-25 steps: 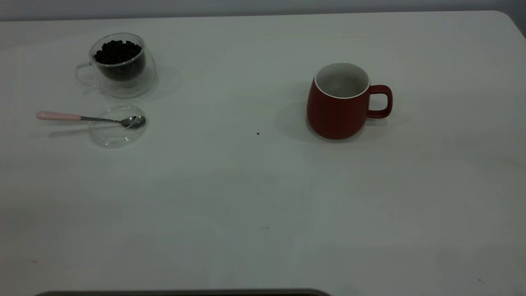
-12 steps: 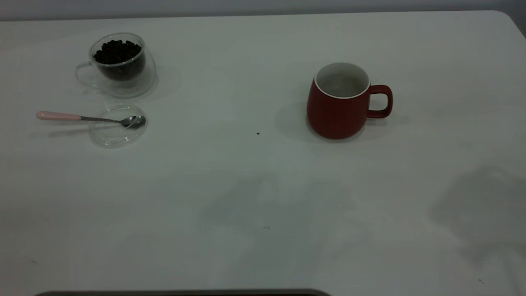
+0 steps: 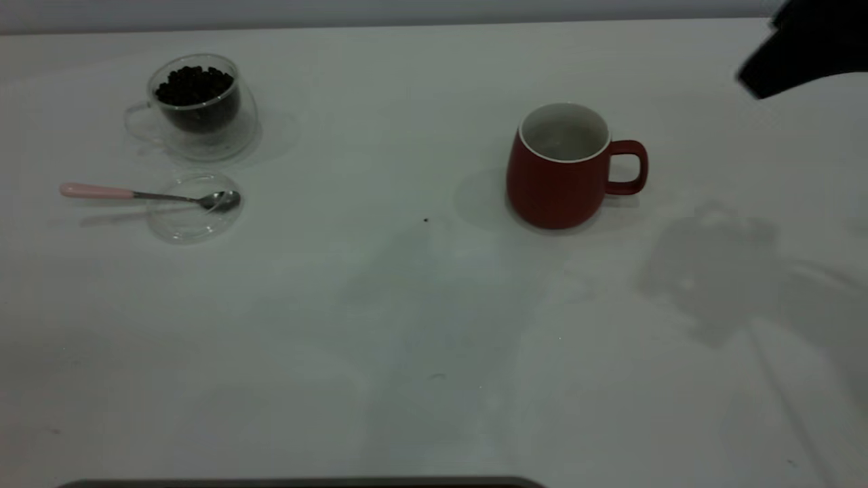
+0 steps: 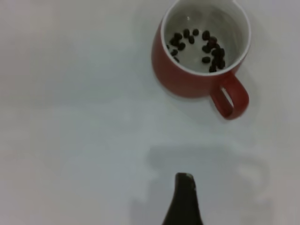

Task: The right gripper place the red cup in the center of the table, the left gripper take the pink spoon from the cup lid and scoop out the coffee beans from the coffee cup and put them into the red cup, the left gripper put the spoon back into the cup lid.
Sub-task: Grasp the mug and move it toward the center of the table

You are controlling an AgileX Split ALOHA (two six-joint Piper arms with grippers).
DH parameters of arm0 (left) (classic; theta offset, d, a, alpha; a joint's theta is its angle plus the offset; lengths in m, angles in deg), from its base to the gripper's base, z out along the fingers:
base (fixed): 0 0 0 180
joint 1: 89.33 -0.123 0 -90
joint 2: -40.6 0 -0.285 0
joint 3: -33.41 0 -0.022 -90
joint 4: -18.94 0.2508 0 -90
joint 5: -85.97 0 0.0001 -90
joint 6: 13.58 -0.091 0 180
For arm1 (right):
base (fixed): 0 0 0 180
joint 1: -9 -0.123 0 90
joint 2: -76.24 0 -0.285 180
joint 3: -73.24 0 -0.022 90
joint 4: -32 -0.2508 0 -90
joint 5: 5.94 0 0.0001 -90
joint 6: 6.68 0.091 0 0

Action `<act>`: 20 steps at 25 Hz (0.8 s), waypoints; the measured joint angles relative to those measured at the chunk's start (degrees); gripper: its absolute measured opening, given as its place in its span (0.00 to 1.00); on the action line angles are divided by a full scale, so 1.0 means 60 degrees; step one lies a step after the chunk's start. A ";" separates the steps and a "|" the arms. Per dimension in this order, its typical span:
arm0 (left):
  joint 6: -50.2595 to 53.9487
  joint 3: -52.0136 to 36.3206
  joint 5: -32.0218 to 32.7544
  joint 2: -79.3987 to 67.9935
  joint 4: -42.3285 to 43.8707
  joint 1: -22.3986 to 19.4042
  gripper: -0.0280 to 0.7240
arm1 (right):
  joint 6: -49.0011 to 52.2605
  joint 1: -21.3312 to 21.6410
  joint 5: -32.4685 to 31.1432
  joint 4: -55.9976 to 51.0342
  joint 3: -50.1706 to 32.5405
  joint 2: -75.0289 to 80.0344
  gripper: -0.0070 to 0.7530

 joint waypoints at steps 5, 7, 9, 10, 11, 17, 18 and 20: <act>0.0000 0.0000 0.0000 0.0000 0.0000 0.0000 0.57 | 0.0053 -0.0033 0.0239 0.0101 0.0875 0.1625 0.87; 0.0000 0.0000 0.0000 0.0000 0.0000 0.0000 0.57 | 0.0074 -0.0033 0.0242 0.0174 0.1161 0.2238 0.87; 0.0000 0.0000 0.0000 0.0000 0.0000 0.0000 0.57 | 0.0074 -0.0045 0.0242 0.0287 0.1447 0.2713 0.86; 0.0000 0.0000 0.0000 0.0000 0.0000 0.0000 0.57 | 0.0074 -0.0074 0.0242 0.0361 0.1595 0.2926 0.86; 0.0000 0.0000 0.0000 0.0000 0.0000 0.0000 0.57 | 0.0074 -0.0128 0.0254 0.0420 0.1734 0.3109 0.85; 0.0000 0.0000 0.0000 0.0000 0.0000 0.0000 0.57 | 0.0074 -0.0805 0.0737 0.0748 0.2503 0.3937 0.84; 0.0000 0.0000 0.0000 0.0000 0.0000 0.0000 0.57 | 0.0074 -0.0929 0.0834 0.0823 0.2602 0.4080 0.84; 0.0000 0.0000 0.0000 0.0000 0.0000 0.0000 0.57 | 0.0074 -0.1097 0.0992 0.0936 0.2763 0.4313 0.83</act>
